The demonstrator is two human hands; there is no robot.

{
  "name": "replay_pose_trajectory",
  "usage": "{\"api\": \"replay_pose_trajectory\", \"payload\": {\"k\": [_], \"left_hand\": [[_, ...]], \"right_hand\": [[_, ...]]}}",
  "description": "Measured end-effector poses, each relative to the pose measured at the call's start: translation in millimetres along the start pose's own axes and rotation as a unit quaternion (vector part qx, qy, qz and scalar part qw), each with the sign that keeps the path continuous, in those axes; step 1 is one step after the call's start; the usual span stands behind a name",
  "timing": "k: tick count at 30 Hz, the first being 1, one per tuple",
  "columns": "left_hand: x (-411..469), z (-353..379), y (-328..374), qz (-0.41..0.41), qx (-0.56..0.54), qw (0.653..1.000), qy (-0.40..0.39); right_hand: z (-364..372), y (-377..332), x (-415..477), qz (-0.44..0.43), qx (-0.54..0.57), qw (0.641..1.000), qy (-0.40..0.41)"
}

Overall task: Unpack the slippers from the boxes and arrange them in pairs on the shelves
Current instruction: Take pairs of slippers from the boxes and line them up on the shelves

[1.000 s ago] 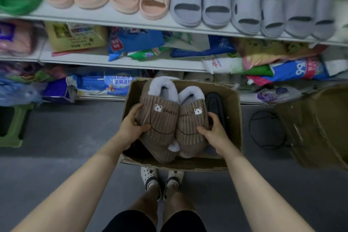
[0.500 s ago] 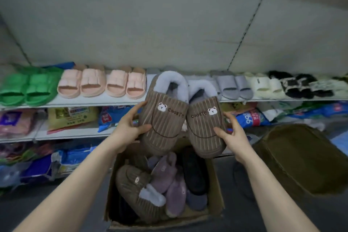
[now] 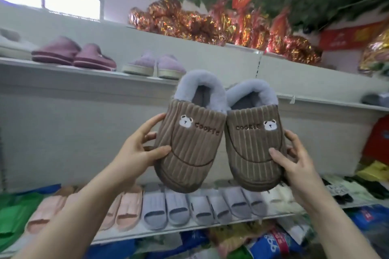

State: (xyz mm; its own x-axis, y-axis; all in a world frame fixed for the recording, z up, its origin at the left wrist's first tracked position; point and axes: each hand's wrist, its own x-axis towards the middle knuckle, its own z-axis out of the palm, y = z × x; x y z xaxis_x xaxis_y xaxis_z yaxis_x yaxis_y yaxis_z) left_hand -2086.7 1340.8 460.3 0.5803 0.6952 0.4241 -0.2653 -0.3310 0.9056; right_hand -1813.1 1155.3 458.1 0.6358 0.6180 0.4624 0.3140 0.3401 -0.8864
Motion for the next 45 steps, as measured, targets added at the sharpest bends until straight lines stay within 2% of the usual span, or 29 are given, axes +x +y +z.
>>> {"api": "replay_pose_trajectory", "payload": {"k": [4, 8, 16, 18, 21, 23, 24, 25, 27, 28, 30, 37, 45], "left_hand": [[56.6, 19.2, 47.0, 0.011, -0.019, 0.999, 0.033], [117.7, 43.3, 76.2, -0.024, -0.032, 0.998, 0.058], [209.2, 89.9, 74.1, -0.086, -0.001, 0.990, 0.108], [222.7, 96.4, 70.1, -0.090, -0.005, 0.987, 0.133], [243.6, 101.6, 62.4, -0.043, 0.021, 0.984, 0.174], [245.0, 105.4, 56.6, 0.020, 0.164, 0.975, 0.150], [242.7, 107.7, 51.2, 0.050, 0.270, 0.952, 0.132], [240.6, 110.4, 44.9, 0.075, 0.380, 0.913, 0.129], [241.6, 117.1, 31.1, 0.173, 0.498, 0.838, 0.138], [244.7, 119.4, 25.4, 0.228, 0.506, 0.821, 0.135], [257.0, 118.5, 15.8, 0.271, 0.505, 0.809, 0.128], [294.1, 118.1, 0.6, 0.241, 0.526, 0.806, 0.125], [306.1, 122.9, -4.6, 0.220, 0.554, 0.791, 0.138]], "right_hand": [[-2.7, -39.5, 66.5, -0.021, 0.041, 0.998, 0.031], [-5.5, -64.2, 137.7, -0.004, 0.048, 0.998, 0.047], [0.5, -68.3, 243.5, 0.160, 0.013, 0.987, 0.028], [0.9, -64.0, 257.9, 0.177, 0.021, 0.984, 0.006], [4.4, -57.2, 276.0, 0.124, -0.029, 0.992, -0.025], [3.7, -50.4, 278.6, 0.038, -0.121, 0.991, -0.037], [2.9, -45.8, 274.9, -0.020, -0.183, 0.982, -0.048], [3.7, -40.8, 270.0, -0.076, -0.244, 0.965, -0.058], [9.2, -29.8, 261.2, -0.153, -0.327, 0.930, -0.069], [12.6, -23.4, 262.2, -0.173, -0.353, 0.917, -0.069], [18.7, -14.2, 270.5, -0.200, -0.394, 0.895, -0.057], [17.7, 8.2, 310.6, -0.234, -0.424, 0.873, -0.053], [15.1, 18.7, 331.9, -0.218, -0.448, 0.865, -0.058]]}}
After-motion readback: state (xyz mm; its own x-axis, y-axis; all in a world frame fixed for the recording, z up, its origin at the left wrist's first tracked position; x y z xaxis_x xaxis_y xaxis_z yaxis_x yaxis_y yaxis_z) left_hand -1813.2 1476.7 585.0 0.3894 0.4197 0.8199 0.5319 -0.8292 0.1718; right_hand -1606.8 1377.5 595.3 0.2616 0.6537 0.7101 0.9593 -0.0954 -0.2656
